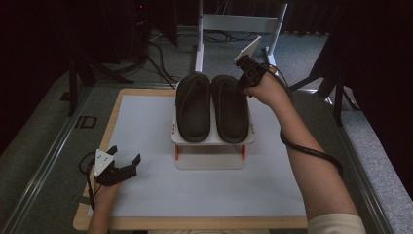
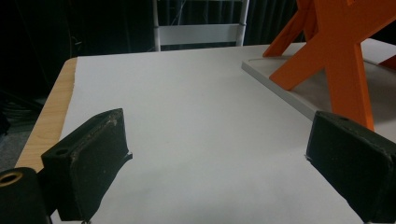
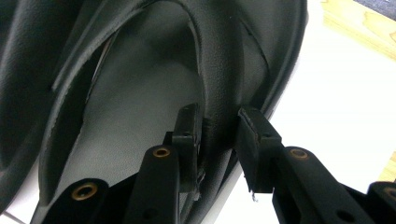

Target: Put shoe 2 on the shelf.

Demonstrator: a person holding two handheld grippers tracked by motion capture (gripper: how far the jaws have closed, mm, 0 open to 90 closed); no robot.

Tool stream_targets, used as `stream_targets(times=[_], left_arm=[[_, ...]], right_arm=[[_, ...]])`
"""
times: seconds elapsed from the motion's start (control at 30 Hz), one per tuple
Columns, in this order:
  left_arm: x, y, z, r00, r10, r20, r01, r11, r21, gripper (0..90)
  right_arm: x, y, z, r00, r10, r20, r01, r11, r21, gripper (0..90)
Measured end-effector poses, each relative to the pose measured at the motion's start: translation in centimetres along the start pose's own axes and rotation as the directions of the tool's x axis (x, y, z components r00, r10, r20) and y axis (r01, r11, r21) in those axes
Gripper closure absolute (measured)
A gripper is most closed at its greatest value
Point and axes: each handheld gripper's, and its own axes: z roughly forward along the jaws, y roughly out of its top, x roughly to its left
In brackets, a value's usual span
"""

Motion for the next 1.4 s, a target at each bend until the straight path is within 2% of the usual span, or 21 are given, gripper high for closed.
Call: stream_targets(times=[0.13,0.2,0.33,0.4,0.43,0.47,0.53,0.6,0.63,0.73,0.8,0.93,1.07,1.2,1.33,1.4], left_arm=[[0.0,0.0,0.0,1.0000,0.000,-0.001,0.000,1.0000,0.001,5.2],[0.0,0.0,0.0,1.0000,0.000,0.000,0.000,1.0000,0.000,5.2],[0.0,0.0,0.0,1.0000,0.001,0.000,-0.001,1.0000,0.001,5.2],[0.0,0.0,0.0,1.0000,0.001,0.000,-0.001,1.0000,0.001,5.2],[0.0,0.0,0.0,1.0000,0.000,0.000,0.000,1.0000,0.000,5.2],[0.0,0.0,0.0,1.0000,0.000,0.000,0.000,1.0000,0.001,5.2],[0.0,0.0,0.0,1.0000,0.001,0.000,-0.001,1.0000,0.001,5.2],[0.0,0.0,0.0,1.0000,0.001,0.000,-0.001,1.0000,0.001,5.2],[0.0,0.0,0.0,1.0000,0.001,0.000,-0.001,1.0000,0.001,5.2],[0.0,0.0,0.0,1.0000,0.001,-0.001,-0.001,1.0000,0.001,5.2],[0.0,0.0,0.0,1.0000,0.000,-0.001,0.000,1.0000,0.001,5.2],[0.0,0.0,0.0,1.0000,-0.001,-0.001,0.001,1.0000,0.002,5.2],[0.0,0.0,0.0,1.0000,0.000,-0.002,0.000,1.0000,0.002,5.2],[0.0,0.0,0.0,1.0000,-0.002,-0.002,0.002,1.0000,0.002,5.3],[0.0,0.0,0.0,1.0000,-0.003,-0.003,0.003,1.0000,0.001,5.2],[0.0,0.0,0.0,1.0000,-0.002,-0.003,0.002,1.0000,0.001,5.2]], right_arm=[[0.2,-0.1,0.0,0.9999,-0.006,-0.016,0.006,1.000,-0.002,68.6],[0.3,-0.1,0.1,0.9988,-0.007,-0.048,0.007,1.000,0.004,68.2],[0.2,-0.2,0.2,0.9984,0.000,-0.057,0.000,1.000,0.001,67.7],[0.2,-0.2,0.1,0.9984,-0.015,-0.055,0.014,1.000,-0.005,65.3],[0.2,-0.3,0.1,0.9974,-0.008,-0.071,0.007,1.000,-0.008,63.7],[0.1,-0.3,0.1,0.9971,-0.012,-0.076,0.011,1.000,-0.009,60.7],[0.0,-0.5,0.2,0.9968,-0.026,-0.076,0.024,0.999,-0.028,49.0],[0.0,-0.5,0.1,0.9985,-0.027,-0.048,0.024,0.998,-0.057,42.1],[-0.2,-0.6,0.2,0.9983,-0.025,-0.053,0.021,0.998,-0.066,38.8],[-0.4,-0.8,0.2,0.9967,-0.036,-0.073,0.032,0.997,-0.065,31.1],[-0.6,-1.0,0.1,0.9951,-0.048,-0.086,0.041,0.997,-0.072,29.2],[-1.0,-2.0,-0.9,0.9909,-0.082,-0.107,0.069,0.991,-0.113,23.0],[-1.5,-3.0,-1.8,0.9899,-0.101,-0.100,0.085,0.985,-0.151,20.3],[-2.2,-4.4,-2.6,0.9878,-0.115,-0.105,0.093,0.977,-0.192,20.1],[-3.0,-5.9,-2.9,0.9871,-0.128,-0.095,0.102,0.965,-0.243,20.2],[-3.4,-6.6,-2.9,0.9860,-0.130,-0.104,0.101,0.963,-0.251,20.3]])
